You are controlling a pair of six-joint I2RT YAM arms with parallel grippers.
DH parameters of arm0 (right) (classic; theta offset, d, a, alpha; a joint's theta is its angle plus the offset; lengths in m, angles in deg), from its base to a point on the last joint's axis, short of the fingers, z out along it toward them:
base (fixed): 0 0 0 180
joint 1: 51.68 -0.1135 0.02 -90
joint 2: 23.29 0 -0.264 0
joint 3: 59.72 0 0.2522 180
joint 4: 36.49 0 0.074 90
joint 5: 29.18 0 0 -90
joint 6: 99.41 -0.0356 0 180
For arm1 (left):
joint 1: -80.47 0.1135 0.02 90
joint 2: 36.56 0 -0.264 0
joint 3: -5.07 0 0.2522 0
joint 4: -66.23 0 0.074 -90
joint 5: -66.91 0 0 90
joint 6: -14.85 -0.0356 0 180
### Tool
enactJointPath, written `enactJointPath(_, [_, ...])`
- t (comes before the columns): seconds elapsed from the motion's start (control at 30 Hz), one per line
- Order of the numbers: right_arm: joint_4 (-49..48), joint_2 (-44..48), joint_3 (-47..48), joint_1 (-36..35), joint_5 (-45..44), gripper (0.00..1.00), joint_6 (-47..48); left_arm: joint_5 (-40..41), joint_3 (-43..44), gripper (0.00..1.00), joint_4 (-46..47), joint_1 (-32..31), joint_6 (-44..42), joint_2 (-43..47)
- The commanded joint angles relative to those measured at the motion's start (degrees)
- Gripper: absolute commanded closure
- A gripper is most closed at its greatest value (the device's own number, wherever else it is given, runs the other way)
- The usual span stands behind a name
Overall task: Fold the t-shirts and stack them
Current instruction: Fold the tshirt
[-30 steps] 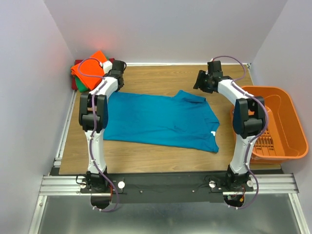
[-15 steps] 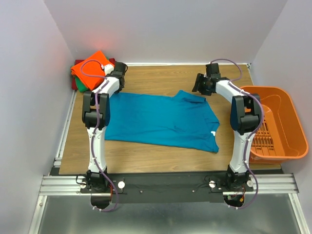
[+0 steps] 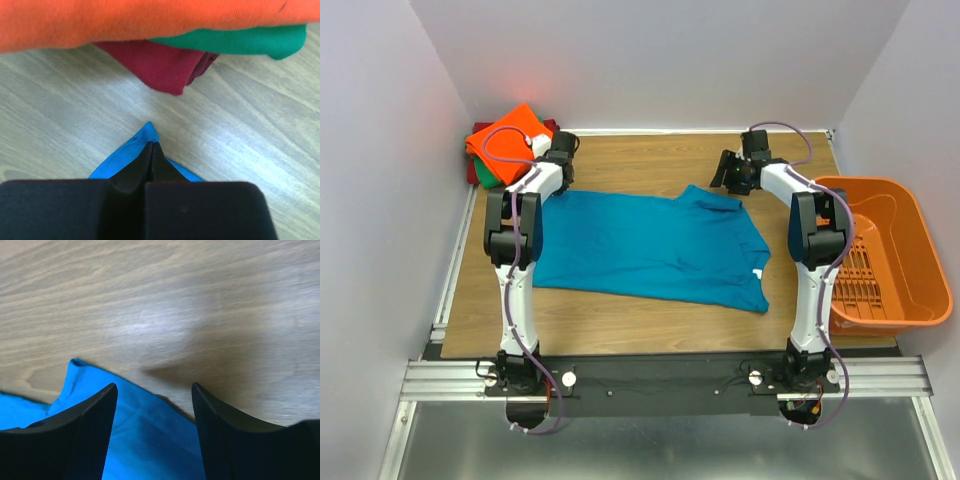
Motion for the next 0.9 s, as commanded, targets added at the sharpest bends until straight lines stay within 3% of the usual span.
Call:
enactJointPath(0.0, [0.28, -1.06, -1.72, -2.14, 2.52, 0.33, -0.08, -0.69, -2.03, 1.0, 2.34, 0.37, -0.31, 3.26])
enactJointPath(0.2, [-1.12, 2.19, -4.53, -4.51, 2.6, 0.41, 0.62, -0.96, -3.17, 1.0, 3.21, 0.46, -0.4, 3.87])
enactJointPath(0.33, [-1.48, 3.42, -5.94, -5.57, 3.48, 0.57, 1.06, -1.4, -3.96, 1.0, 3.65, 0.63, -0.4, 4.31])
enactJointPath(0.37, [-1.56, 4.12, -6.38, -5.57, 3.4, 0.67, 1.15, -1.48, -4.05, 1.0, 3.74, 0.63, -0.4, 4.4])
enactJointPath(0.47, [-1.92, 5.71, -8.84, -6.18, 2.52, 0.81, 1.23, -1.75, -4.31, 1.0, 4.01, 0.63, -0.32, 4.75])
enactJointPath(0.67, [-7.26, 11.68, -15.77, -7.24, -0.73, 0.83, 1.23, -2.36, -4.58, 1.0, 4.45, 0.63, -0.23, 5.02])
enactJointPath(0.87, [-11.23, 14.76, -16.93, -7.41, -4.94, 0.83, 1.67, -2.8, -4.93, 1.0, 5.06, 0.72, -0.23, 5.81])
